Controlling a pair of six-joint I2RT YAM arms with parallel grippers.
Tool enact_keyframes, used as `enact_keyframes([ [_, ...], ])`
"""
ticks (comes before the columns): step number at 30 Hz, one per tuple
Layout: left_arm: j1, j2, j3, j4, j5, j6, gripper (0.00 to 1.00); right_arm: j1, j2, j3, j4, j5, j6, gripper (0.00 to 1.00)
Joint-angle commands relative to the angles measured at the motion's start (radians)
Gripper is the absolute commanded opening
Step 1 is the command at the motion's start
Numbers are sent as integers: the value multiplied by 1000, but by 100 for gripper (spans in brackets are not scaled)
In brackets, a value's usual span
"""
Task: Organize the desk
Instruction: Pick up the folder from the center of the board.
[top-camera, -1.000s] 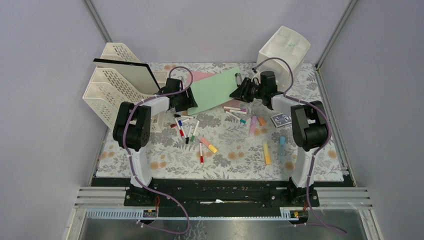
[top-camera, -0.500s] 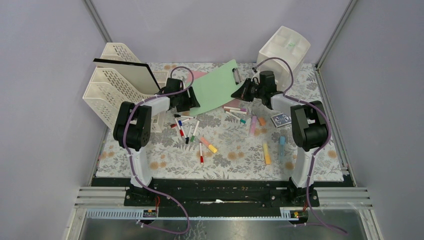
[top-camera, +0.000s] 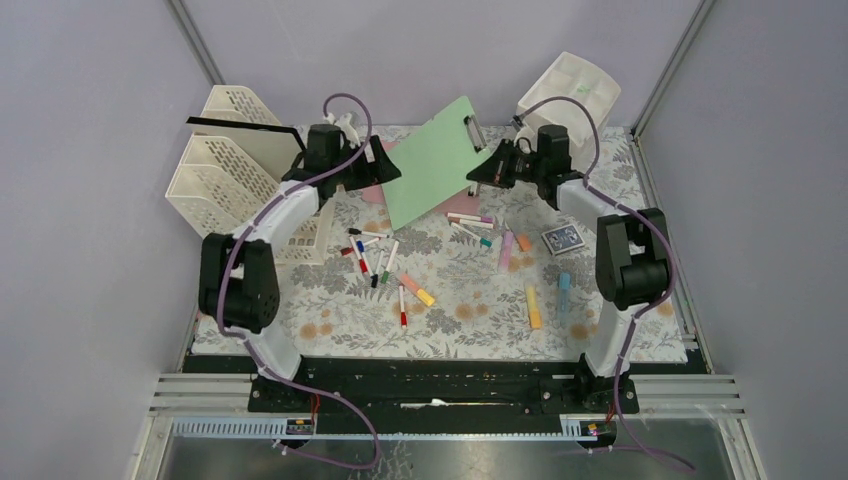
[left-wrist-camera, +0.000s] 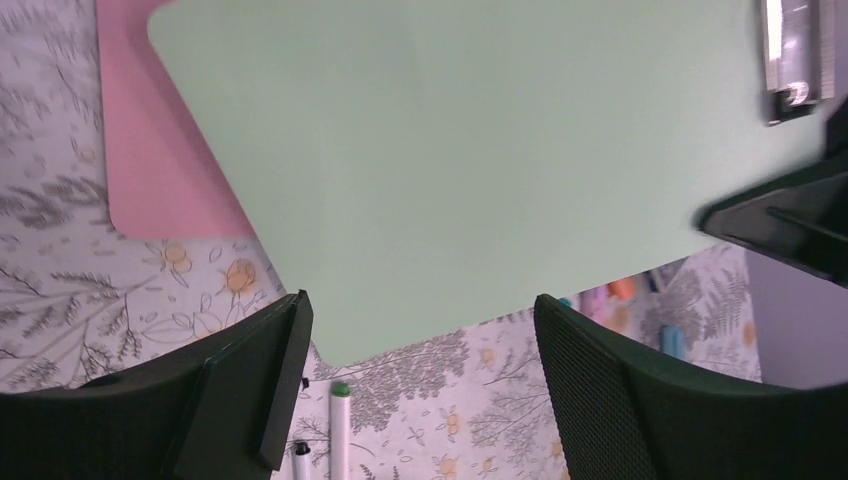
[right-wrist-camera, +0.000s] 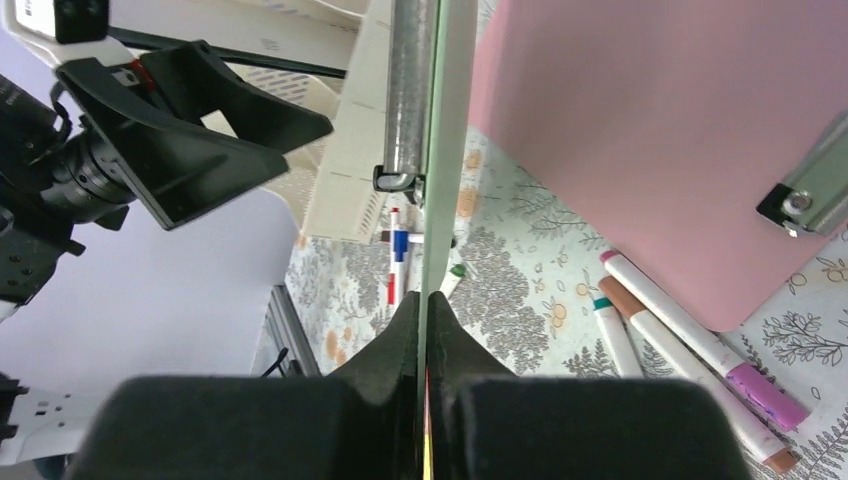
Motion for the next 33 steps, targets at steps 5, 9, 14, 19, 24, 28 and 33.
enact_keyframes([
  [5,39,-220,14,46,60,73,89,-52,-156,64,5,-195,-31,0],
  [9,60,-329,-37,105,71,60,96,-56,-199,102,-99,-228,-125,0],
  [14,86,-445,-78,139,47,49,99,-56,-246,161,-305,-246,-299,0],
  [19,164,-511,-44,89,114,19,99,-56,-289,199,-393,-284,-383,0],
  [24,187,-571,-2,42,131,-11,99,-44,-322,224,-403,-308,-401,0],
  [28,187,-648,4,39,93,-41,99,0,-316,273,-425,-294,-406,0],
  [33,188,-717,59,-16,24,-50,99,78,-266,372,-445,-271,-407,0],
])
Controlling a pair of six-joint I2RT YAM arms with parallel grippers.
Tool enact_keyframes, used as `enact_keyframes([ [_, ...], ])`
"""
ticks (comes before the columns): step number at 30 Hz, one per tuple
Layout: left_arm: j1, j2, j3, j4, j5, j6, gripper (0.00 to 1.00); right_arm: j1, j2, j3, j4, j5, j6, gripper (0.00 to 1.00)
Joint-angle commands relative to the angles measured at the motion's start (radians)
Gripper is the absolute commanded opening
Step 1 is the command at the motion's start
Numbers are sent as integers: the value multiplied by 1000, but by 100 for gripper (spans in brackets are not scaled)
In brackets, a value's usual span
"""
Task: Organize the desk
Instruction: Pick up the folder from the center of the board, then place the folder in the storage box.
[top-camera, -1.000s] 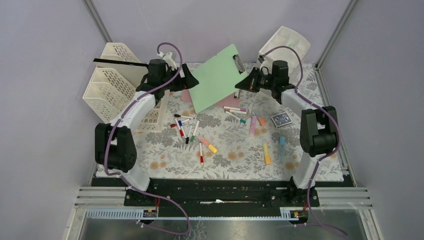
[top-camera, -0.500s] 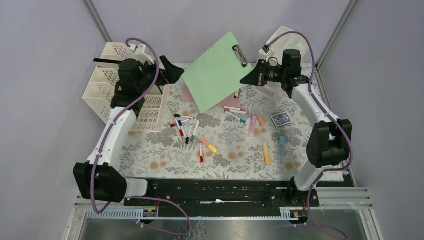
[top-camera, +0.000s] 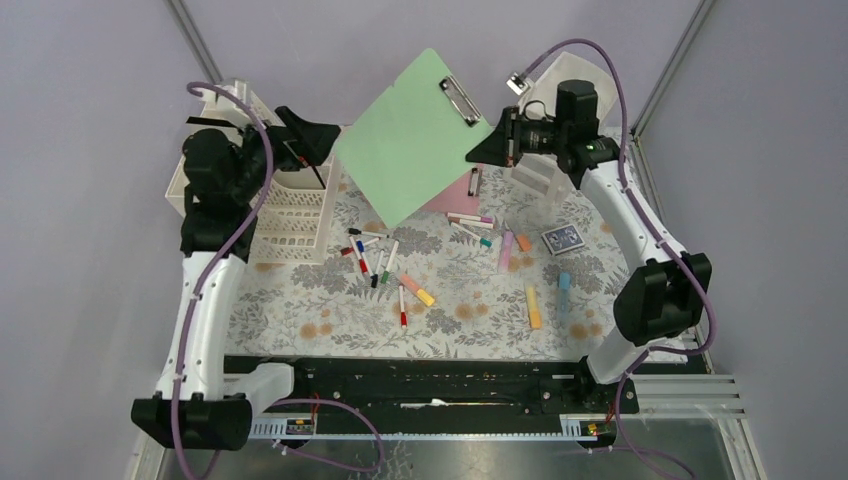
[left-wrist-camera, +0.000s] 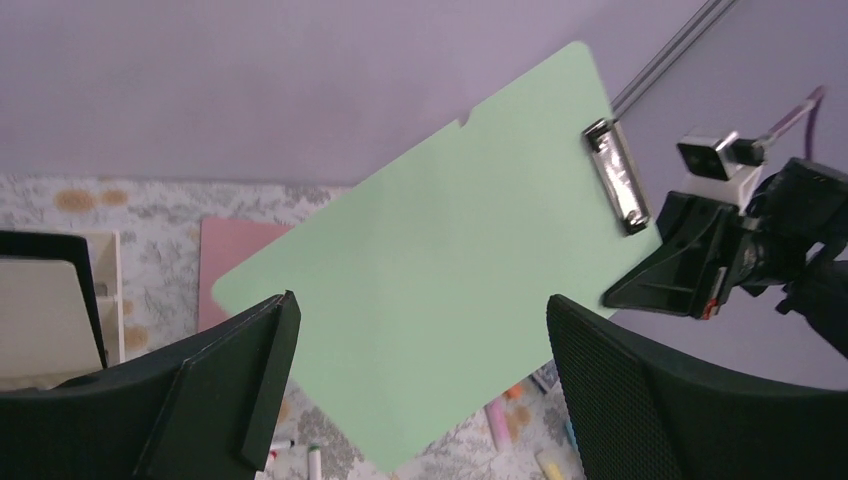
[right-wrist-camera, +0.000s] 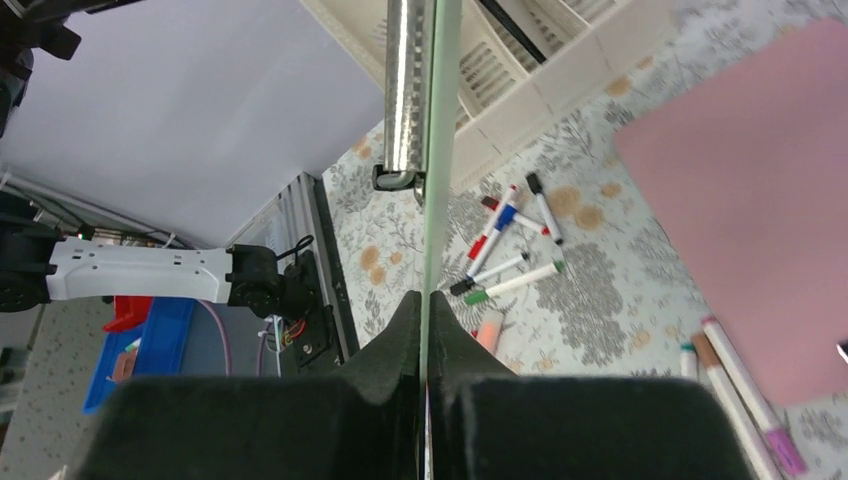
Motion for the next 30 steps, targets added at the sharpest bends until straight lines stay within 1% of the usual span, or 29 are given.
enact_keyframes([
  [1,2,-76,113,-27,-61,-20,99,85,15,140,12,-13,-18,0],
  [6,2,-119,183,-94,-109,-21,99,184,102,255,12,20,-6,0],
  [13,2,-186,204,-159,-188,-1,99,290,235,442,10,72,-8,0],
  [24,2,-235,247,-227,-308,11,99,385,452,718,4,198,-78,0],
  [30,2,-262,224,-252,-356,17,99,407,530,800,33,222,-105,0],
])
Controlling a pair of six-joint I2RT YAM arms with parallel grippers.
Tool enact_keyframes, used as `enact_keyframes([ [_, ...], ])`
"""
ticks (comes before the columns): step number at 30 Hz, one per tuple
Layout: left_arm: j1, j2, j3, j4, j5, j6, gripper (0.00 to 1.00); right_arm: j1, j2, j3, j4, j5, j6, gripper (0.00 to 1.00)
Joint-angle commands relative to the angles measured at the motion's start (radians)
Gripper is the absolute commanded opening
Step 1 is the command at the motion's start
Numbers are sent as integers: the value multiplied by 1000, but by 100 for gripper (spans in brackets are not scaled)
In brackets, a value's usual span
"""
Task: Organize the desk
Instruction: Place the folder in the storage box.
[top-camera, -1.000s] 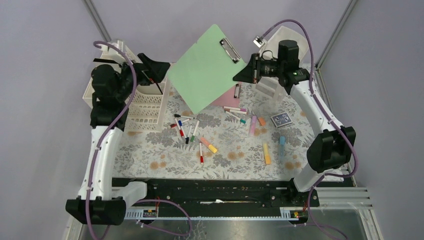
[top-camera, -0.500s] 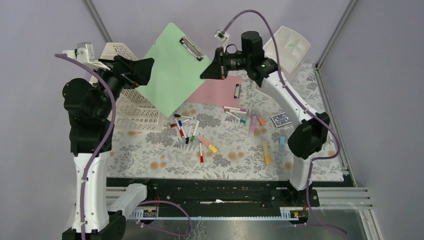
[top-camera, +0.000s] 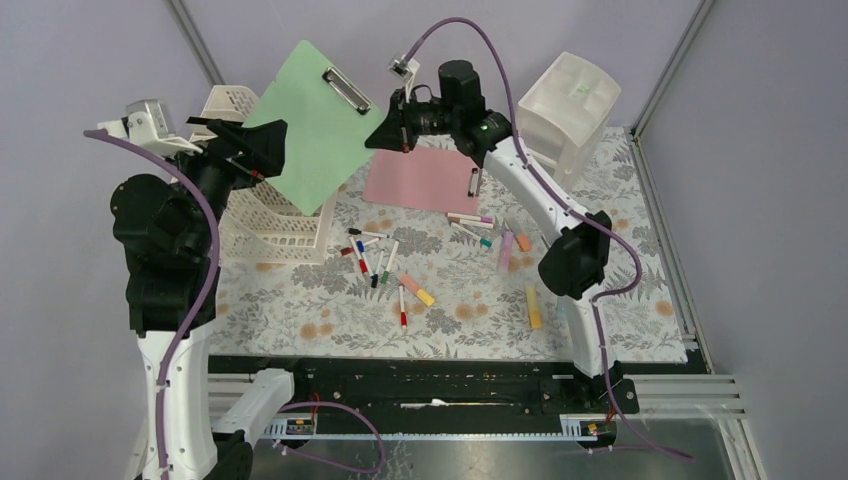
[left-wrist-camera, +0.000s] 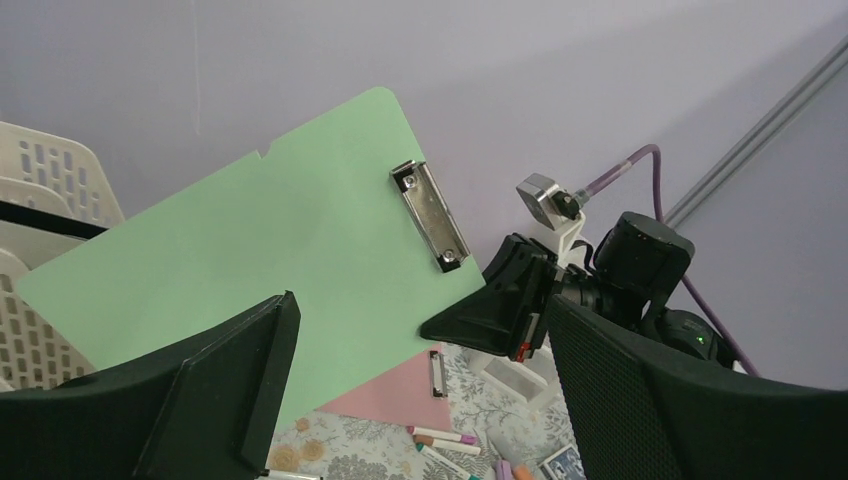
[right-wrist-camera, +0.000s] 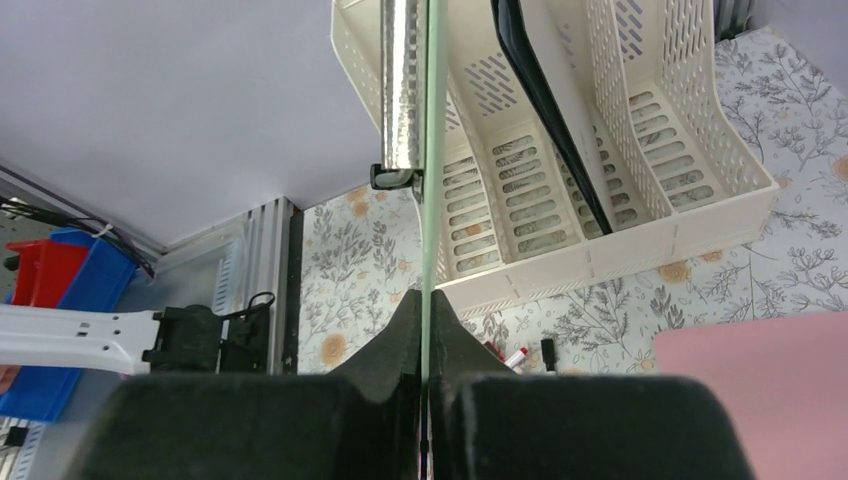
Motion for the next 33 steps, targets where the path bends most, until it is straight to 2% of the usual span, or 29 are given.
enact_keyframes([
  [1,2,-30,14,-7,-64,21,99,25,28,82,69,36,-56,0],
  [13,2,-8,35,-8,-100,79,99,56,83,67,127,69,-224,0],
  [33,2,3,0,48,-118,145,99,97,106,24,84,109,-455,0],
])
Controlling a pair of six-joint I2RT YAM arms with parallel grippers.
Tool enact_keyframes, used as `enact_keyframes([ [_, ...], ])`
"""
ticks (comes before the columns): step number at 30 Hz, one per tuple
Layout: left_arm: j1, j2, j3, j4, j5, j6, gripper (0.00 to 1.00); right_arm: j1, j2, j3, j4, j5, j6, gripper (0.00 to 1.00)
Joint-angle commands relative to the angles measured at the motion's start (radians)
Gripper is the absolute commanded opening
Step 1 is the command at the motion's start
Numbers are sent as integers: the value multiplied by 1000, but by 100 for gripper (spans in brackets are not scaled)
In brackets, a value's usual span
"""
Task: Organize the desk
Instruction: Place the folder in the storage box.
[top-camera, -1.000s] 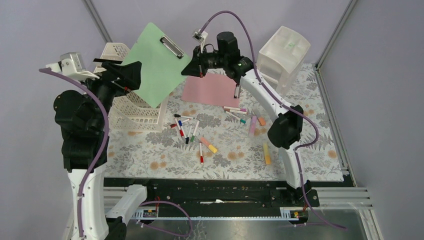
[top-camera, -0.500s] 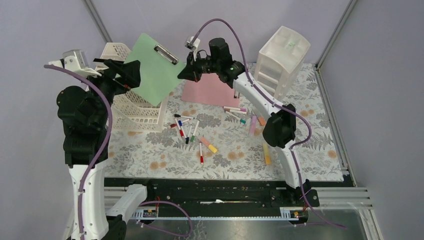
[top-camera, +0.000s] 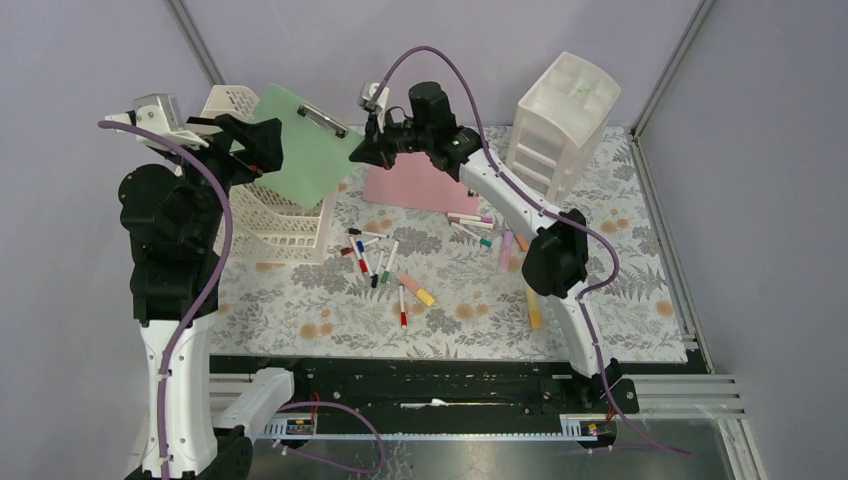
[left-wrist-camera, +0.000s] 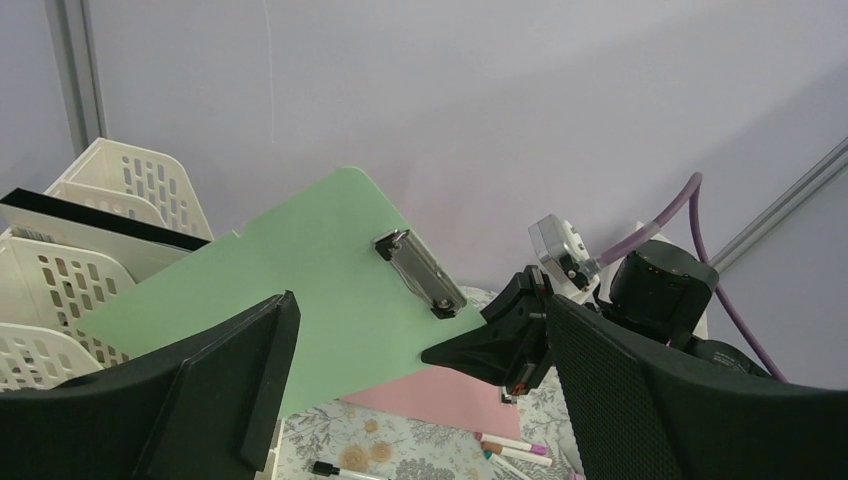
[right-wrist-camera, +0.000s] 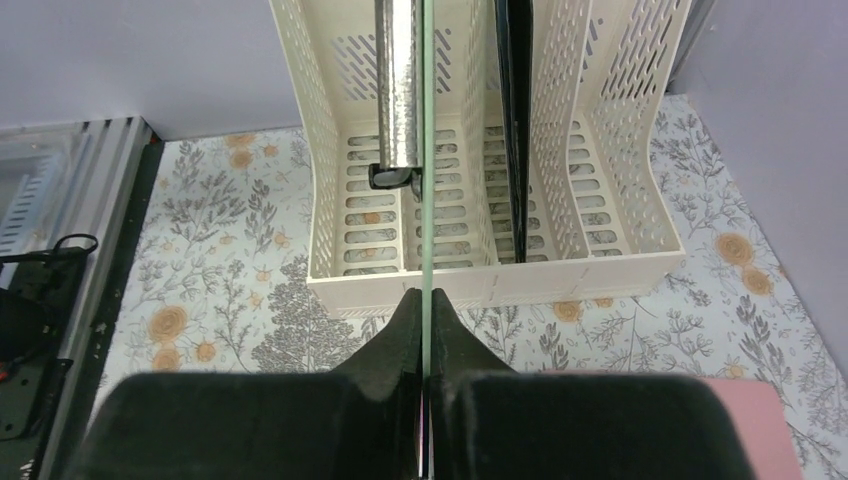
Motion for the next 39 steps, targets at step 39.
enact_keyframes([
  [39,2,-41,-130,65,41,-34,99,63,-42,-9,44,38,-4,32],
])
